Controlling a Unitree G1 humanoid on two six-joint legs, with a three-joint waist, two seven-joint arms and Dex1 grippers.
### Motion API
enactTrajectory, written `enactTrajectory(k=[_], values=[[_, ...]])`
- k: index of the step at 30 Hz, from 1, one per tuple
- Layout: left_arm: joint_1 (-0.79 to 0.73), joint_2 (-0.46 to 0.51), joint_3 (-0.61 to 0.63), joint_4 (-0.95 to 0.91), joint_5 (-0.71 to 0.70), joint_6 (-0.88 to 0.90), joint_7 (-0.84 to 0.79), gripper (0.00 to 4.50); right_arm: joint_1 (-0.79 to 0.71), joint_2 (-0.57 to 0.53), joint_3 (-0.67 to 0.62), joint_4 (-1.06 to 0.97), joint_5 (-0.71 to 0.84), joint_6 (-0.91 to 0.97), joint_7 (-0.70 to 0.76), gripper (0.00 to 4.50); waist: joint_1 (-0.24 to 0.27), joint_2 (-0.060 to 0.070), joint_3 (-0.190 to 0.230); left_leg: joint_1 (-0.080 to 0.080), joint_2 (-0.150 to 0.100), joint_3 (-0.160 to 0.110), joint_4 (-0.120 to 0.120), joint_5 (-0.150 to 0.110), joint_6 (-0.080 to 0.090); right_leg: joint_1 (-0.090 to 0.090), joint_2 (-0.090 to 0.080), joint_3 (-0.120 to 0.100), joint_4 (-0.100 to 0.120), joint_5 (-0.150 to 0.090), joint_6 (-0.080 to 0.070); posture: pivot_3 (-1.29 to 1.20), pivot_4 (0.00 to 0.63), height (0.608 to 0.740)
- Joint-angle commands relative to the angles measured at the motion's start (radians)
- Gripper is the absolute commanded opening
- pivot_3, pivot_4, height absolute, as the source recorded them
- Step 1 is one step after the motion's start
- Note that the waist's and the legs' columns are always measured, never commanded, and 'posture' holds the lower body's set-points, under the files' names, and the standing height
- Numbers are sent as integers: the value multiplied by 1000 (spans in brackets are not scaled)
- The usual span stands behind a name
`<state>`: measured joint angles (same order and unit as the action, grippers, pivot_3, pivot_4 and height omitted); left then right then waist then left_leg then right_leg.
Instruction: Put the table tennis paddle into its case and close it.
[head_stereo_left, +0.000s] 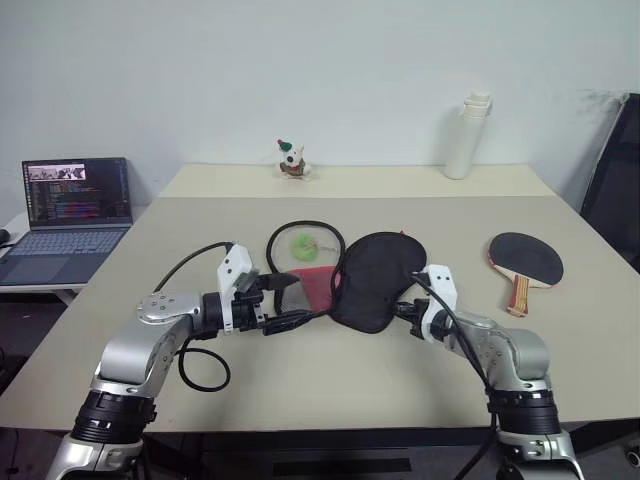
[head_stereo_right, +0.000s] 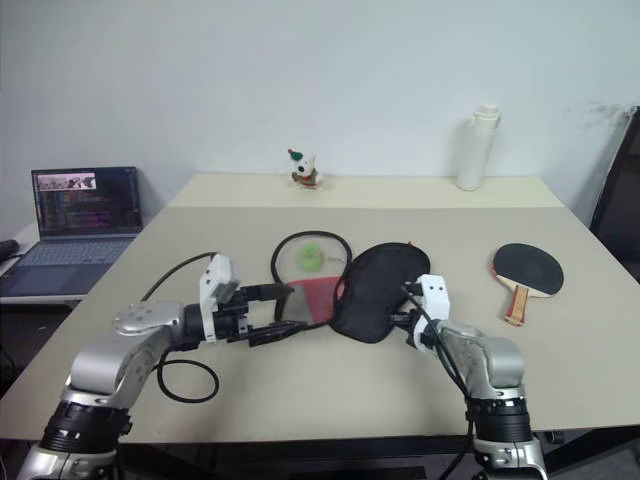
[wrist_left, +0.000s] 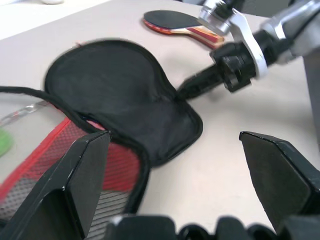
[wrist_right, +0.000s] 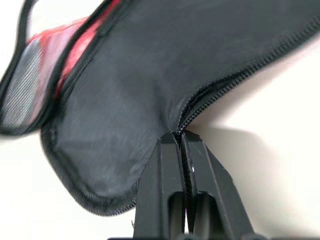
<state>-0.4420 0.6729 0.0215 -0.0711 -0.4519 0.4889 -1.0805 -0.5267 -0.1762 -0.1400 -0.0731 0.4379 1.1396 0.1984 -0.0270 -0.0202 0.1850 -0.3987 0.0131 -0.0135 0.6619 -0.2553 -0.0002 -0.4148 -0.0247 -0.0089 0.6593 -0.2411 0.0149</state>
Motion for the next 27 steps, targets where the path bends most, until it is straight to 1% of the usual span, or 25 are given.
enactTrajectory(k=[1, 2, 6, 10, 13, 19, 24, 27], values=[[-13, 5, -7, -28, 3, -26, -9, 4500, -31, -29, -38, -20, 25, 21, 16, 26, 0, 0, 0, 0, 0, 0, 0, 0, 0, 0, 0, 0, 0, -1, 2, 0, 150, 740], [-13, 5, -11, -28, 4, -29, -12, 4500, -34, -37, -45, -16, 28, 25, 17, 26, 0, 0, 0, 0, 0, 0, 0, 0, 0, 0, 0, 0, 0, -1, 2, 0, 150, 740], [-19, 6, -30, -23, 14, -47, -27, 4500, -48, -129, -60, 16, 27, 35, 60, 26, 2, 0, 0, -1, -1, 0, 0, 0, 0, 0, 0, 0, 0, -1, 2, 0, 150, 740], [-36, 0, -45, -3, 25, -66, -38, 4500, -64, -229, -50, 59, 19, 26, 118, 26, 1, 0, 0, -1, -1, 1, 0, 0, 0, 0, -1, 0, -1, -1, 2, 0, 150, 740], [-52, -9, -60, 12, 32, -80, -41, 4500, -79, -280, -40, 89, 14, 13, 151, 26, 1, 0, 0, -1, -1, 1, 0, 0, 0, 0, 0, 0, -1, -1, 2, 0, 150, 740], [-79, -28, -81, 46, 49, -107, -57, 4500, -81, -332, -17, 105, 23, 24, 211, 26, 1, 0, 0, -1, -1, 2, 0, 0, 0, 0, 0, 0, -1, -2, 3, 0, 150, 740], [-81, -33, -89, 63, 56, -126, -63, 4500, -66, -327, 4, 97, -12, -29, 195, 26, 0, 0, 0, -1, 0, 1, 0, 0, 0, 0, 0, 0, -1, -2, 3, 0, 150, 740], [-77, -34, -91, 66, 58, -133, -68, 4500, -62, -342, 10, 110, -45, -79, 187, 603, 1, 0, 0, -1, -1, 1, 0, 0, 0, 0, 0, 0, -1, -2, 3, 0, 150, 740]])
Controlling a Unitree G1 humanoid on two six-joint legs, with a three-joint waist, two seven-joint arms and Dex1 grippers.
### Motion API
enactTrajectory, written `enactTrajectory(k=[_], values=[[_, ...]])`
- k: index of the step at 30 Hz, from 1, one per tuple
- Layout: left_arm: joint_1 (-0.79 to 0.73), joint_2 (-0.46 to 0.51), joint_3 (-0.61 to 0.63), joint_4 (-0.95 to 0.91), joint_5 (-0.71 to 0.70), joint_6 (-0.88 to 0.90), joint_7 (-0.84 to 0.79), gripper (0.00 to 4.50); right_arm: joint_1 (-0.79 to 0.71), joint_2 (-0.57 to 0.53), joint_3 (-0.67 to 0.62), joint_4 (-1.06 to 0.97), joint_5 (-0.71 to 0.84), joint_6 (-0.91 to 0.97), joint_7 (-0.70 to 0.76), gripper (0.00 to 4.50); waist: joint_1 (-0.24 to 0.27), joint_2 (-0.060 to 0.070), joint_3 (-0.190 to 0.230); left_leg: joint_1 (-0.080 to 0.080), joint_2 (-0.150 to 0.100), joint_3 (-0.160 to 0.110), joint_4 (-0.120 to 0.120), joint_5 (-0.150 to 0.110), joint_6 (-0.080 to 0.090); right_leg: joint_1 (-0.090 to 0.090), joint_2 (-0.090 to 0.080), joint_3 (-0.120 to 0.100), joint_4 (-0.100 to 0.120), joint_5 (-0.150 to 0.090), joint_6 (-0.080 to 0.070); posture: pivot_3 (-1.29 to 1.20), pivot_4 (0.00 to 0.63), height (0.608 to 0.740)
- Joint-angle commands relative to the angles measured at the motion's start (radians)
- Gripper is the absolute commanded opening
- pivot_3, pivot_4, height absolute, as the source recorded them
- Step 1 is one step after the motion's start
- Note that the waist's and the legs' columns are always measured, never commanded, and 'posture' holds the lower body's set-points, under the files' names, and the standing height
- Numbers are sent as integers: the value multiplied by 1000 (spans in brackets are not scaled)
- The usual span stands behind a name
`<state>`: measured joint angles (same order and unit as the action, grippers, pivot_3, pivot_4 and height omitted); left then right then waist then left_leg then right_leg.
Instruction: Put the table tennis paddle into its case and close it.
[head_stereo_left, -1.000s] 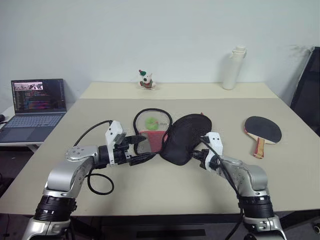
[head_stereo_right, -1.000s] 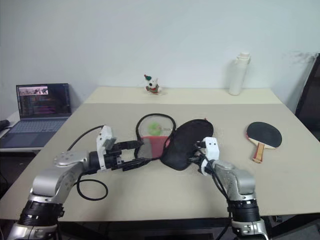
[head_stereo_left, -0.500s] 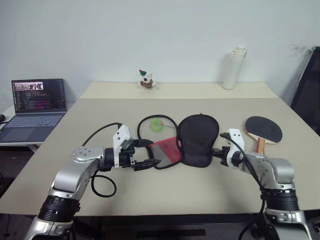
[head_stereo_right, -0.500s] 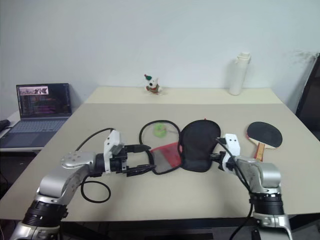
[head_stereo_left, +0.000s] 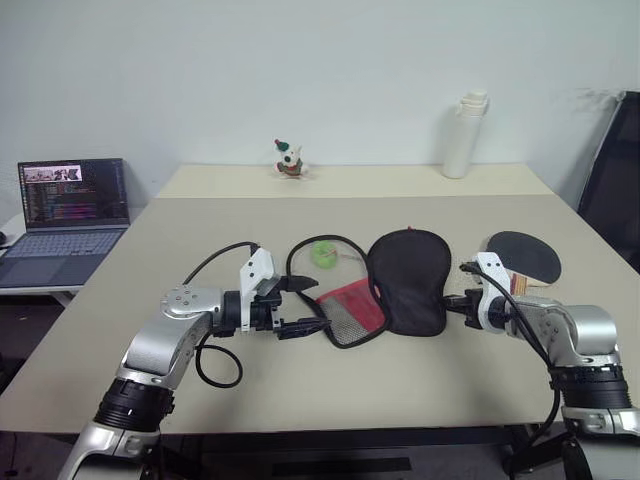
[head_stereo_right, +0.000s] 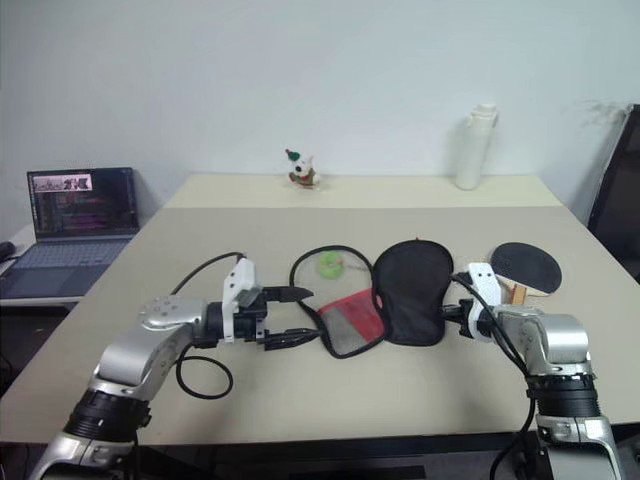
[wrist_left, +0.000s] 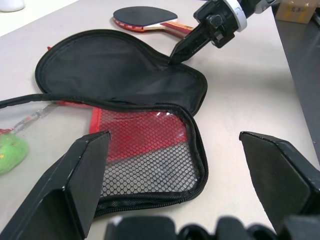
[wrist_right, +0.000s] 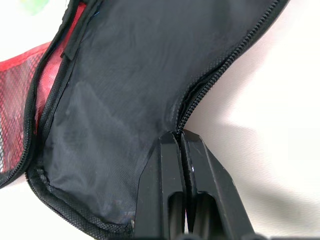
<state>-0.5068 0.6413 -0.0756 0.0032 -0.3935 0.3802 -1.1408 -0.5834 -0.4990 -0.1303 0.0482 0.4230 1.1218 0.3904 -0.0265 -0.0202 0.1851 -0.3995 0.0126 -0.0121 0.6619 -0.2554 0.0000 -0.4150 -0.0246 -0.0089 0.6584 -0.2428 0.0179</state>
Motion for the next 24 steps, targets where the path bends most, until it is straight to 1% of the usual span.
enactTrajectory(k=[1, 4, 7, 8, 9, 11, 12, 13, 15, 19, 24], values=[[-11, -4, 6, -5, 2, -28, -9, 4500, -4, -29, 5, -11, -43, -78, -2, 912, 0, 0, 0, 0, 0, 0, 0, 0, 0, 0, 0, 0, 0, 0, 0, 0, 150, 740], [-4, -6, 8, 8, 7, -46, -13, 4500, -15, -81, 4, -17, -72, -127, 25, 1905, 0, 0, 0, 0, 0, 0, 0, 0, 0, 0, 0, 0, 0, 0, 0, 0, 150, 740], [6, -7, 12, 19, 9, -63, -19, 4500, -45, -125, -39, -4, -69, -150, 38, 2915, 0, 0, 0, 0, 0, 0, 0, 0, 0, 0, 0, 0, 0, 0, 0, 0, 150, 740], [9, -7, 13, 23, 7, -68, -22, 4500, -57, -131, -65, 9, -63, -152, 31, 3298, 0, 0, 0, 0, 0, 1, 0, 0, 0, 0, 0, 0, 0, 0, 0, 0, 150, 740], [11, -7, 14, 27, 5, -72, -25, 4500, -68, -135, -85, 22, -61, -154, 21, 3578, -1, 0, 0, 0, 0, 1, 0, 0, 0, 0, 0, 0, 0, 0, 0, 0, 150, 740], [8, -11, 19, 37, -9, -73, -34, 4500, -94, -131, -129, 86, -80, -179, -31, 4318, -1, 0, 0, 0, 0, 1, 0, 0, 0, 0, 0, 0, 0, 0, 0, 0, 150, 740], [6, -13, 21, 40, -14, -72, -38, 4500, -102, -128, -140, 109, -88, -189, -48, 4469, 0, 0, 0, 0, 0, 1, 0, 0, 0, 0, 0, 0, 0, 0, 0, 0, 150, 740], [3, -15, 23, 43, -19, -71, -45, 4500, -109, -124, -148, 135, -100, -202, -67, 4469, 0, 0, 0, 0, 0, 1, 0, 0, 0, 0, 0, 0, 0, 0, 0, 0, 150, 740], [-23, -16, 24, 55, -45, -54, -80, 4500, -132, -100, -171, 227, -143, -262, -157, 4469, 0, 0, 0, 0, 0, 1, 0, 0, 0, 0, 0, 0, 0, 0, 0, 0, 150, 740], [-108, -27, 19, 95, -59, -40, -114, 4500, -170, -53, -202, 375, -188, -357, -285, 4469, -1, 0, 0, 0, 0, 4, 0, 0, 0, -1, 0, 1, 0, 1, -1, 0, 150, 740], [-190, -56, -4, 115, -41, -38, -116, 4500, -219, -9, -210, 542, -210, -466, -364, 4469, -3, 0, 0, 0, 0, 11, 0, 0, 0, -2, 0, 4, 1, 1, -2, 0, 150, 740]])
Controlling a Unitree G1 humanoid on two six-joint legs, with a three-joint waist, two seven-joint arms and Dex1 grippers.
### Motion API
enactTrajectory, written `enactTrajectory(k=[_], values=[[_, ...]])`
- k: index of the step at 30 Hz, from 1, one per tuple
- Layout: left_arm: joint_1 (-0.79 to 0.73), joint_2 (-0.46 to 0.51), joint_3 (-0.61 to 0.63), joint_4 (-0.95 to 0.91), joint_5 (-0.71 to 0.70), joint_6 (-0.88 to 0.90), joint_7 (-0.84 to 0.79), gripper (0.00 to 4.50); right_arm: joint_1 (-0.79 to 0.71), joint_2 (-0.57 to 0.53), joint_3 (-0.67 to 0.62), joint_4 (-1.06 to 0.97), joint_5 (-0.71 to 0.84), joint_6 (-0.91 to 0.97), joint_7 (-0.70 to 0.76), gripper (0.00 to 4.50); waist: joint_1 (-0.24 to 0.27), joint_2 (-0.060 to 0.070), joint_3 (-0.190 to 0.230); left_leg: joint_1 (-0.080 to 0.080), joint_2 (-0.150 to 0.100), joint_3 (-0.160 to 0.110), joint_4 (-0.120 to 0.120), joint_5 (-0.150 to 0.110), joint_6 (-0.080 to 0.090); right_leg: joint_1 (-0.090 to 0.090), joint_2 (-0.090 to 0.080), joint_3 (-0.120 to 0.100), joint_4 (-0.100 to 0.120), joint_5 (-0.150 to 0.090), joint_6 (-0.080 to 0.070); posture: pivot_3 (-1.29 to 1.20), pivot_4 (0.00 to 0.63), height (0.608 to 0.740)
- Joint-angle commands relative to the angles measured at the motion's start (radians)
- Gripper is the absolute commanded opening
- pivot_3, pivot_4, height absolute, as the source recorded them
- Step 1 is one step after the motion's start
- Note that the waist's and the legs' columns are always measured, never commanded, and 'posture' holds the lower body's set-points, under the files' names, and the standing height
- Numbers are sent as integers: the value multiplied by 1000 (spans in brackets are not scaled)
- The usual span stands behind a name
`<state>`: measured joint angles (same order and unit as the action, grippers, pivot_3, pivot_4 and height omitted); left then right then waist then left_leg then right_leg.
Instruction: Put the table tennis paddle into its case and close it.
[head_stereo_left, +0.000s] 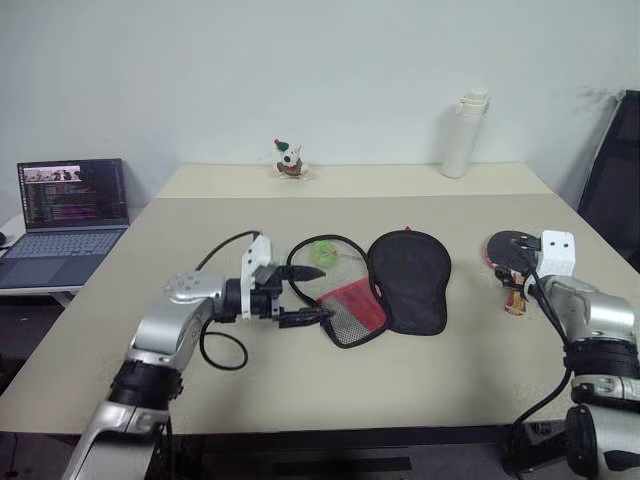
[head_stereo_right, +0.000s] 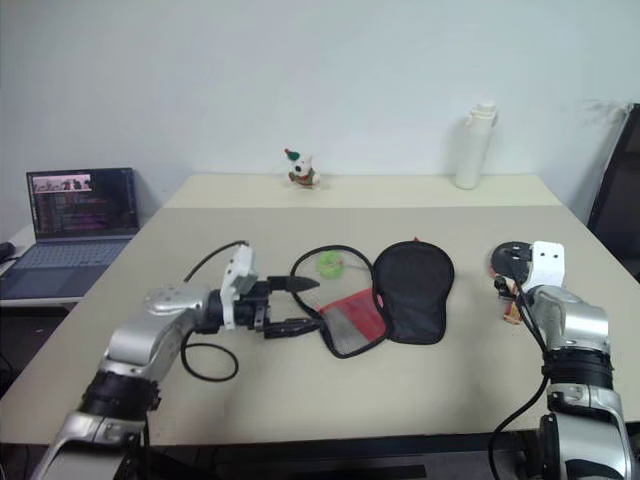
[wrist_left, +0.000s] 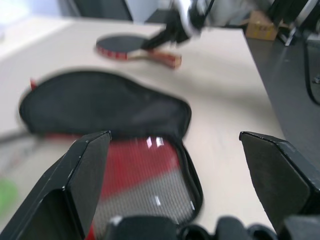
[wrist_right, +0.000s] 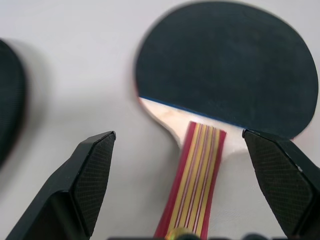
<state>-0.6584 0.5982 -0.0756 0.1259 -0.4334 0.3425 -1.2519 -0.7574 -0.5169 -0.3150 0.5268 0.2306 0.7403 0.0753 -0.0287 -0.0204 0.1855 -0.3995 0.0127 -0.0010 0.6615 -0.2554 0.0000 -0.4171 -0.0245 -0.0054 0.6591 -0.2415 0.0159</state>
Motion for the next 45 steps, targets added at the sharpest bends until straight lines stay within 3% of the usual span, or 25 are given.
enactTrajectory(k=[1, 11, 23, 34, 37, 44, 45], values=[[-47, -18, -9, -10, 1, 2, -5, 4500, -56, 17, -24, 101, -25, -110, -63, 4469, -1, 0, 0, 0, 0, 1, 0, 0, 0, -1, 0, 1, 0, 0, 0, 0, 150, 740], [-50, -16, -11, -40, 6, 23, 0, 4500, -117, 44, -23, 292, -30, -185, -109, 4469, -3, 0, 0, 1, 0, 4, 0, 0, 0, -3, 1, 13, 2, 2, 0, 0, 150, 740], [-38, -5, -4, -72, 0, 45, 20, 4500, -33, 116, -50, 67, -10, -69, -202, 4469, -4, 0, 0, 1, 1, 6, 0, 0, 0, -4, 2, 16, 2, 3, 0, 0, 150, 740], [-38, -8, -11, -65, 4, 38, 18, 4500, -22, 120, -57, 77, -19, -98, -237, 4469, -4, 0, 0, 2, 1, 6, 0, 0, 0, -4, 2, 17, 2, 3, 1, 0, 150, 740], [-36, -6, -11, -66, 6, 37, 16, 4500, -33, 118, -65, 99, -11, -101, -240, 3870, -4, 0, 0, 2, 1, 6, 0, 0, 0, -4, 2, 17, 2, 2, 2, 0, 150, 740], [-25, 3, -10, -70, 8, 34, 12, 4500, -46, 124, -85, 121, 0, -92, -246, 1350, -5, -1, -1, 2, 1, 9, 1, 0, 0, -4, 2, 20, 2, 2, 4, 0, 150, 740], [-24, 4, -9, -70, 9, 34, 11, 4500, -48, 125, -86, 124, 0, -93, -247, 1156, -4, -1, -1, 3, 1, 9, 1, 0, 0, -4, 2, 20, 2, 2, 4, 0, 150, 740]])
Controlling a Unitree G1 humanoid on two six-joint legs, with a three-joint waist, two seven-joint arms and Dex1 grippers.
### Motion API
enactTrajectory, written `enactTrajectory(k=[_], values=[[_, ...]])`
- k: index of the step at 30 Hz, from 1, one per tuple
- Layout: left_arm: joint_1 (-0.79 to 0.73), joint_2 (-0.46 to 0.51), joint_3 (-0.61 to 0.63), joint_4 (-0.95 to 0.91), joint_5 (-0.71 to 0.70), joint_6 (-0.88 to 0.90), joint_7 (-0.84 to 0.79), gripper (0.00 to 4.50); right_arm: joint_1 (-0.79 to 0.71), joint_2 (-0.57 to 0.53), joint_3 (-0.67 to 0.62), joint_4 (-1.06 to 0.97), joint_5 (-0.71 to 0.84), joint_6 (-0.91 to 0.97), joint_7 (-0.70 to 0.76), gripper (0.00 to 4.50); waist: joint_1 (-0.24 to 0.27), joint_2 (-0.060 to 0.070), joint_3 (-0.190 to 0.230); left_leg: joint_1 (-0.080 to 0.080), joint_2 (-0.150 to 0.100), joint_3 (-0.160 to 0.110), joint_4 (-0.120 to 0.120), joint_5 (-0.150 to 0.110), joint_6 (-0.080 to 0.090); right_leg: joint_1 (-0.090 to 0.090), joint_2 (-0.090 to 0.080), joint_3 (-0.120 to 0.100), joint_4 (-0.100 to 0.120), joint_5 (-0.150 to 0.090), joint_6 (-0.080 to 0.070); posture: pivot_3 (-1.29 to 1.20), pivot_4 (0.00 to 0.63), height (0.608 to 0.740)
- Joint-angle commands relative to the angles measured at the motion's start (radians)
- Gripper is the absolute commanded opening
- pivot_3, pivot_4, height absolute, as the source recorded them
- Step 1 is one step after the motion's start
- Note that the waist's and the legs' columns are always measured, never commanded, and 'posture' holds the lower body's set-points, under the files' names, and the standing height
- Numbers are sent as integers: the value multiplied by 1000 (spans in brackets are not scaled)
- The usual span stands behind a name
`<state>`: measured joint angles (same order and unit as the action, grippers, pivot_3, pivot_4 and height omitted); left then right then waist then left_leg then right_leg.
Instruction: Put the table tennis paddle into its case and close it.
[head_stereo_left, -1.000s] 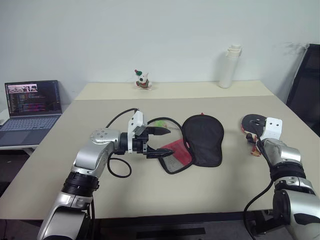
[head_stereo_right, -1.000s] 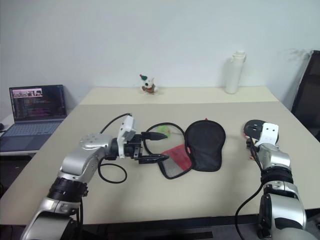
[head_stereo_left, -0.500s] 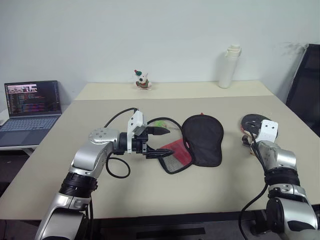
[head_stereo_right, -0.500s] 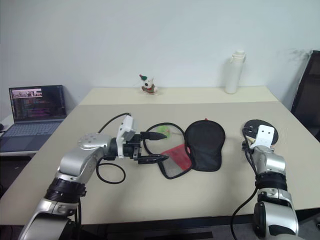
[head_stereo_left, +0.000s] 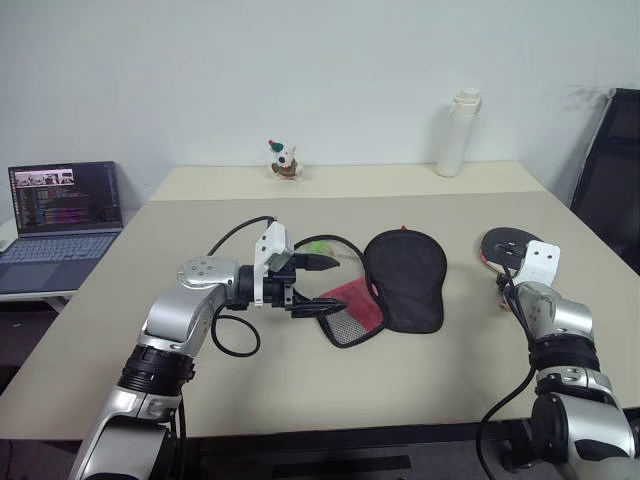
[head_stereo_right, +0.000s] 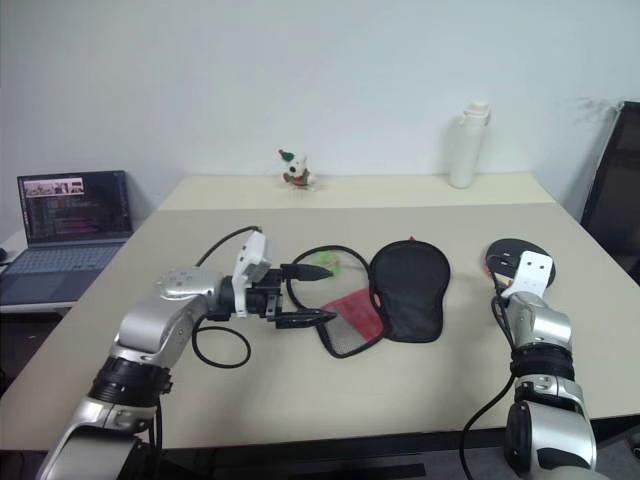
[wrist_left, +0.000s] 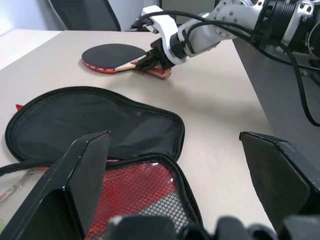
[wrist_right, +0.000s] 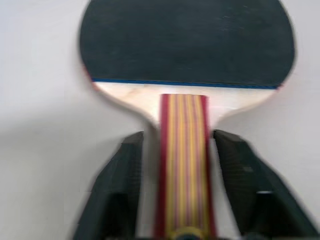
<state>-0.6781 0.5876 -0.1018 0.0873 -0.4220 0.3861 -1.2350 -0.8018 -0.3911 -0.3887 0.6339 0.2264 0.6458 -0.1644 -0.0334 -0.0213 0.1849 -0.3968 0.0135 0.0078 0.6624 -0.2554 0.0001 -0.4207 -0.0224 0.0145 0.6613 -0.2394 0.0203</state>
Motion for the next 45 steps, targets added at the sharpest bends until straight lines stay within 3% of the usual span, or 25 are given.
enactTrajectory(k=[1, 9, 17, 22, 26, 33, 45], values=[[-5, 16, 17, -29, -1, -11, -6, 4500, -7, 1, -19, 22, 7, 0, -12, 1154, 0, 0, 0, 0, 0, 0, 0, 0, 0, 0, 0, 0, 0, 0, 0, 0, 150, 740], [0, 23, 21, -32, -2, -10, -6, 4500, -30, -2, -32, 2, 20, -20, -10, 1153, 0, 0, 0, 0, 0, 1, 0, 0, 0, 0, 0, 1, 0, 1, 1, 0, 150, 740], [24, 50, 46, -45, -15, 0, 1, 4500, -27, 26, 9, -337, 81, 165, 30, 1153, -5, 1, 1, -3, 1, 2, -1, 0, 0, -5, 0, 2, 1, 2, -1, 0, 150, 740], [39, 56, 54, -59, -21, 7, 9, 4500, 15, 140, 33, -619, 142, 357, -4, 1144, -5, 1, 1, -4, 1, 1, -2, 0, 0, -5, 1, 1, 0, 2, -2, 0, 150, 740], [48, 53, 56, -66, -23, 10, 15, 4500, 53, 292, 53, -771, 162, 463, -62, 1144, -2, 1, 1, -3, 1, 0, -1, 0, 0, -5, 1, 0, 1, 2, -2, 0, 150, 740], [56, 48, 54, -79, -24, 17, 27, 4500, 89, 417, 95, -811, 136, 471, -95, 1126, 2, 2, 1, -4, 0, 0, -1, 0, 0, -5, 0, 0, 0, 2, -1, 0, 150, 740], [73, 51, 57, -93, -25, 22, 36, 4500, 184, 433, 150, -785, 79, 420, -70, 1125, 1, 2, 1, -3, 1, 0, -1, 0, 0, -5, 0, 0, 1, 1, -1, 0, 150, 740]])
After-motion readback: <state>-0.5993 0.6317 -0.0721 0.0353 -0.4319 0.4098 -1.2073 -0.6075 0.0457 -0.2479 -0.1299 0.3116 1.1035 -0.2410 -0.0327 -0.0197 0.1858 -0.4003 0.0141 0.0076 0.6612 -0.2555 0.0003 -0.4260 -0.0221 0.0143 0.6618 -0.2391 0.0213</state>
